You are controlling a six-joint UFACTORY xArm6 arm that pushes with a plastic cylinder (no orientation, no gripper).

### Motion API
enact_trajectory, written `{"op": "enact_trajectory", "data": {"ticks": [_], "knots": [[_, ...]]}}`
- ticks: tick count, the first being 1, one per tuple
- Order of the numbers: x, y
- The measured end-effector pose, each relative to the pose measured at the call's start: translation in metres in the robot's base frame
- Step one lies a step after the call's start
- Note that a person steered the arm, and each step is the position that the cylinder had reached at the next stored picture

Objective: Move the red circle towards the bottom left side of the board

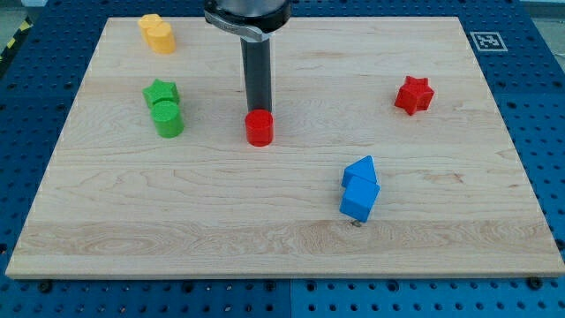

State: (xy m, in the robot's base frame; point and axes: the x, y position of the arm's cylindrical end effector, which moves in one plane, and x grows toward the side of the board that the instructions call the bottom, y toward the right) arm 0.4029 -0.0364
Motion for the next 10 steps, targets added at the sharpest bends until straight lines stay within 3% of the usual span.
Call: {"op": "enact_trajectory", "data": {"ticks": [3,7,8,10], "knots": [[0.001,0.03],[0.047,0.017],[0.016,0.017],[0.059,0.015]]}}
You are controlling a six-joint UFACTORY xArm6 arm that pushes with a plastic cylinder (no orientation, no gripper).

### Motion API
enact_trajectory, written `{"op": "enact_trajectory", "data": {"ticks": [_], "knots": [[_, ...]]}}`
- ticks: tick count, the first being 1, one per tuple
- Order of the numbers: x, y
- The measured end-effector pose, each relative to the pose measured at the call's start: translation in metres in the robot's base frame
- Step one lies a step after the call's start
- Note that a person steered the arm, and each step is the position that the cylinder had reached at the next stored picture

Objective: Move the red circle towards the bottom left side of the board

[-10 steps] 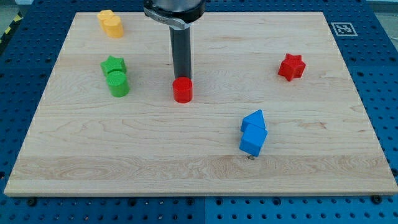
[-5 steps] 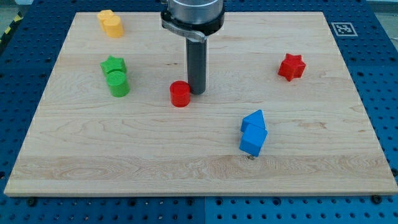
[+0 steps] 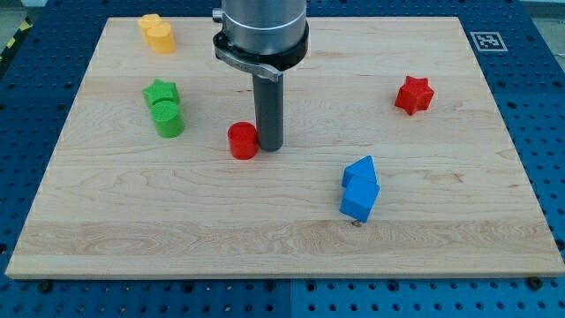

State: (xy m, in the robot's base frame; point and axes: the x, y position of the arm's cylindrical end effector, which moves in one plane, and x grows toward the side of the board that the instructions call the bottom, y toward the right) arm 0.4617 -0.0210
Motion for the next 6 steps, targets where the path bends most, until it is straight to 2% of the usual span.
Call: {"op": "enact_trajectory", "data": {"ticks": [1,2,3,5,6], "knots": [[-0.002,-0.009],[-0.033,-0.013],[-0.021,-0.029],[0.027,-0.033],[0.033,-0.049]]}}
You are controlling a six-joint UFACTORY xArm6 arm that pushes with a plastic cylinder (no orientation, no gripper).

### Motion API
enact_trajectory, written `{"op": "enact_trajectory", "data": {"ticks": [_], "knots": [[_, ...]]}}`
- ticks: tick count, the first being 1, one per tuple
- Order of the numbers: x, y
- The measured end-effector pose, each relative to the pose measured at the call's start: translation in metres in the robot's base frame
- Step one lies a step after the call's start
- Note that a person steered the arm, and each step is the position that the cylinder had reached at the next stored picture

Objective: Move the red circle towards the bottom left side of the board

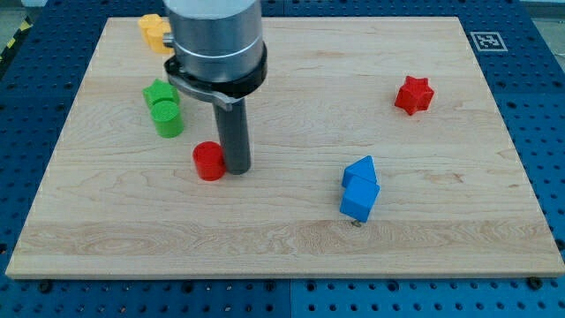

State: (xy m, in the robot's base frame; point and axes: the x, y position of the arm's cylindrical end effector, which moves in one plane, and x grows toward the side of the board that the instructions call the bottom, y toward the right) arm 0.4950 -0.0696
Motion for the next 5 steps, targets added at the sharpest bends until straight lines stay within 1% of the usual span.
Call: {"op": "enact_trajectory", "data": {"ticks": [1,2,4,5], "knots": [[-0.016,-0.015],[-0.022,-0.025],[-0.01,-0.057],[-0.012,-0.082]]}}
